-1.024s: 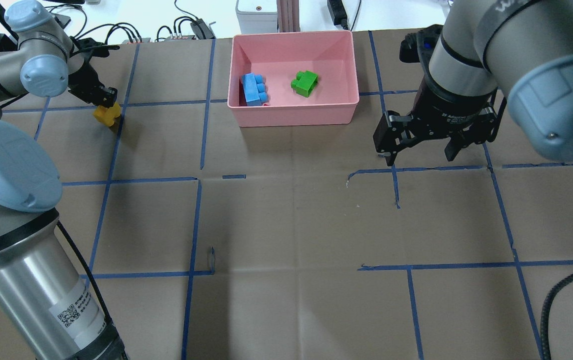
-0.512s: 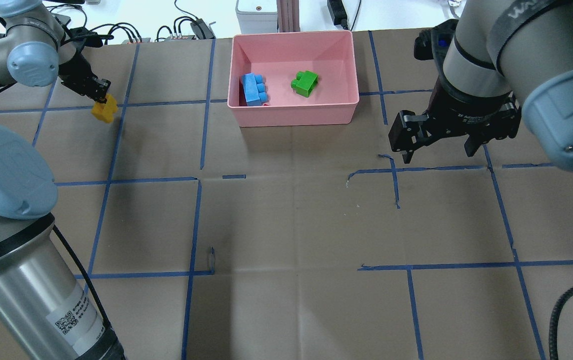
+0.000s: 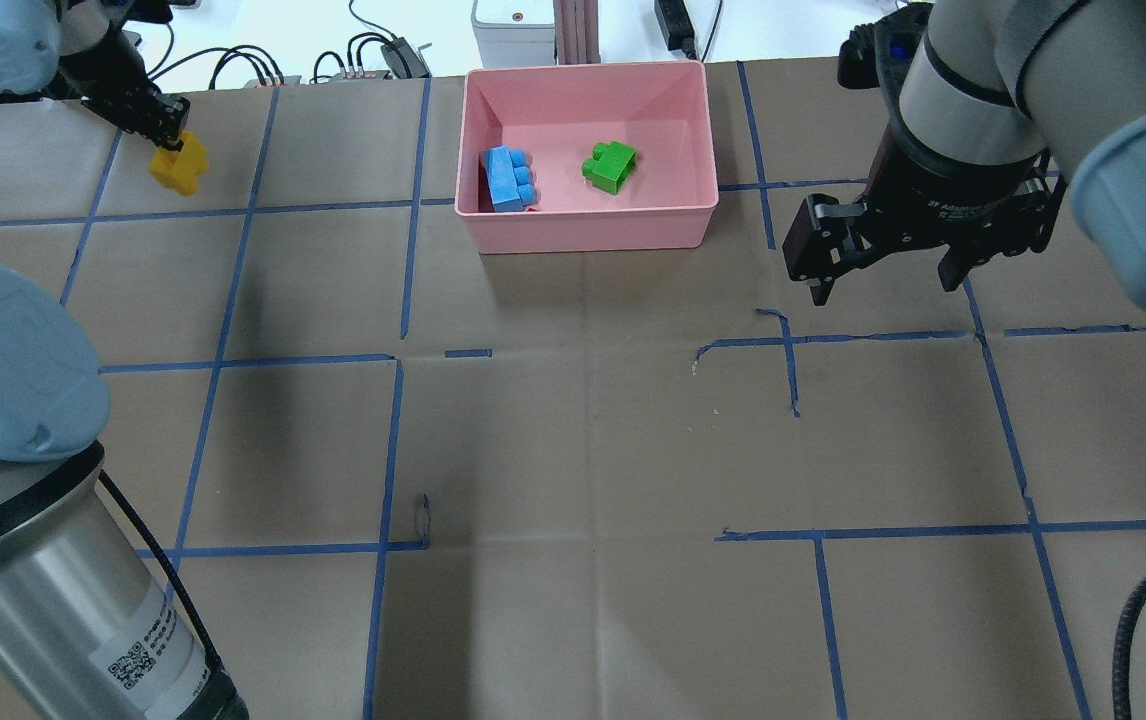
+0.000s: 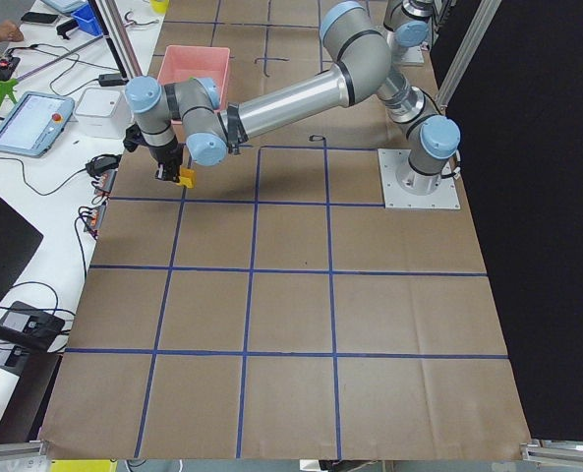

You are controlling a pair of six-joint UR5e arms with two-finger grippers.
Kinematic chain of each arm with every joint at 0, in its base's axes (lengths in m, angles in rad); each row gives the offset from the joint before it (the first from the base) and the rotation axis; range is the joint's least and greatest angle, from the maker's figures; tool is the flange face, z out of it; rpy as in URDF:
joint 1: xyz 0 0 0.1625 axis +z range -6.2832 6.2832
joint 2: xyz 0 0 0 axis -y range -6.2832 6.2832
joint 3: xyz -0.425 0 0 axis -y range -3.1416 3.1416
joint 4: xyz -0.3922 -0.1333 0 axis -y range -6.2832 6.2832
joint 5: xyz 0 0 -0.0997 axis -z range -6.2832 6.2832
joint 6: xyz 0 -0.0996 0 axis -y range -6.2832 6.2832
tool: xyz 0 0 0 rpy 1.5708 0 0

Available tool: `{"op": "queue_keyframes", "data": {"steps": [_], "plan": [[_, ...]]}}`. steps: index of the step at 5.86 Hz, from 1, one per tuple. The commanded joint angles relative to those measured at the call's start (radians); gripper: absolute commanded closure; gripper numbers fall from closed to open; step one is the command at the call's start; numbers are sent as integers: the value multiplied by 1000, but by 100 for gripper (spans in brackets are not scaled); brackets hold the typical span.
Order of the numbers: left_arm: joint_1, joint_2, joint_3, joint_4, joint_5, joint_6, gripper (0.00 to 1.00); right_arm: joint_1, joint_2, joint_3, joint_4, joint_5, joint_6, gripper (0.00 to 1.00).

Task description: Put all blocks into box

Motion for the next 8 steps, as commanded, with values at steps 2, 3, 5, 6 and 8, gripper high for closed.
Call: {"op": "queue_keyframes", "data": {"steps": [2, 3, 5, 6, 8], "plan": [[-152, 3, 130, -134, -14, -206, 100, 0, 2, 1, 0, 1, 0, 0], [-253, 0, 136, -128, -46, -371, 100, 0, 0, 1, 0, 2, 1, 0], [-399, -44, 144, -56, -58, -612, 100, 0, 2, 1, 0, 1, 0, 0], [-451, -88, 144, 2, -58, -682, 100, 0, 0, 1, 0, 1, 0, 0], [-472, -155, 141, 56, -95, -742, 100, 0, 0, 1, 0, 1, 0, 0]]}}
